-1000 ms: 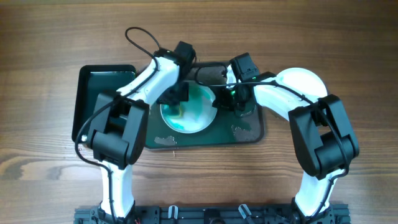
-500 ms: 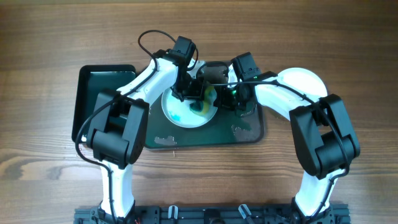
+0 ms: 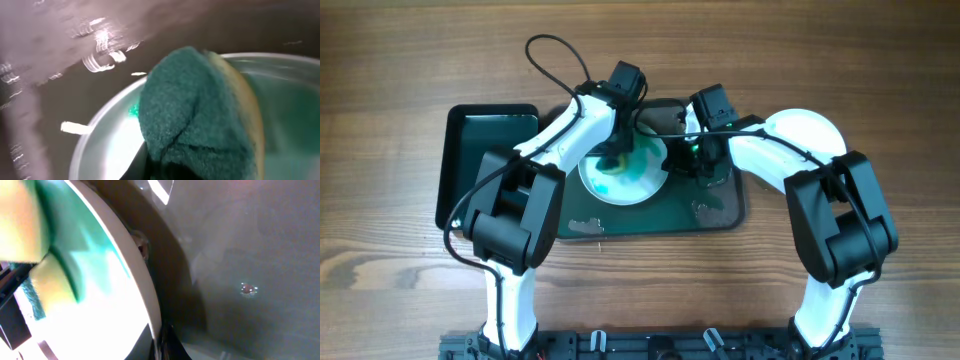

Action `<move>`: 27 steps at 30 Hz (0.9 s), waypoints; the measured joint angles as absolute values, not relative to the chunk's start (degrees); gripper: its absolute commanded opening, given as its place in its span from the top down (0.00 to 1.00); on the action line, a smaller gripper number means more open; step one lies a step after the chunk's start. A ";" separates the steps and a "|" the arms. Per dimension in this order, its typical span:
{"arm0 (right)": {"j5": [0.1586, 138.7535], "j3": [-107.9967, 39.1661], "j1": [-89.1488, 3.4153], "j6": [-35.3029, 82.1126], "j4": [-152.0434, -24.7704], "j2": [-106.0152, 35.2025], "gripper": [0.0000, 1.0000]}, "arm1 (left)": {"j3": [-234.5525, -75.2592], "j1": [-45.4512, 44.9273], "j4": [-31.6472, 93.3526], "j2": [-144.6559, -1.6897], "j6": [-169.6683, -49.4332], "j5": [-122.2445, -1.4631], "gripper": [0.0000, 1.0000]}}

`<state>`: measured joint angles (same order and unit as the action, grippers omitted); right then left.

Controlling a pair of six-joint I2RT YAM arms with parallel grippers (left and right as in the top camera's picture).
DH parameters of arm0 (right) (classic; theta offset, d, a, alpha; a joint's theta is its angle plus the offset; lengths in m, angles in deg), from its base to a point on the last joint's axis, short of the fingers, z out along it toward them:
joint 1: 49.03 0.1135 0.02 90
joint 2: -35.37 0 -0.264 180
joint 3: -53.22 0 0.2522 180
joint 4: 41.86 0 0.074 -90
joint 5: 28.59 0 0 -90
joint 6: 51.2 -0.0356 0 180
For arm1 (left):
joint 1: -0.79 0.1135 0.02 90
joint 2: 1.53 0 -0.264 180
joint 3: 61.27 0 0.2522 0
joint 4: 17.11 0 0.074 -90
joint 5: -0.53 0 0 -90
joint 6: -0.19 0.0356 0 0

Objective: Clean dirty plates on tray and stack at the side
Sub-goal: 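Scrub the held plate with the sponge in the left gripper, then lift the sponge off the plate with the left gripper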

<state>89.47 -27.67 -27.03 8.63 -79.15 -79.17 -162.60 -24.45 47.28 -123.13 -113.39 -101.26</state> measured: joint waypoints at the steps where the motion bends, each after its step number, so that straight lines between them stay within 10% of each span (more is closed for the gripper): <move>1: 89.47 -27.67 -26.99 8.65 -79.17 -79.17 0.96 | -162.58 -24.45 48.79 -123.13 -114.52 -103.05 0.96; 27: 89.66 -27.63 -27.01 9.48 -80.20 -79.15 0.96 | -179.15 -8.38 61.99 -123.63 -96.60 -56.30 0.96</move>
<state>89.66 -27.63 -27.01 9.48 -80.20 -79.15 -179.15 -8.38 61.99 -123.63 -96.60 -56.30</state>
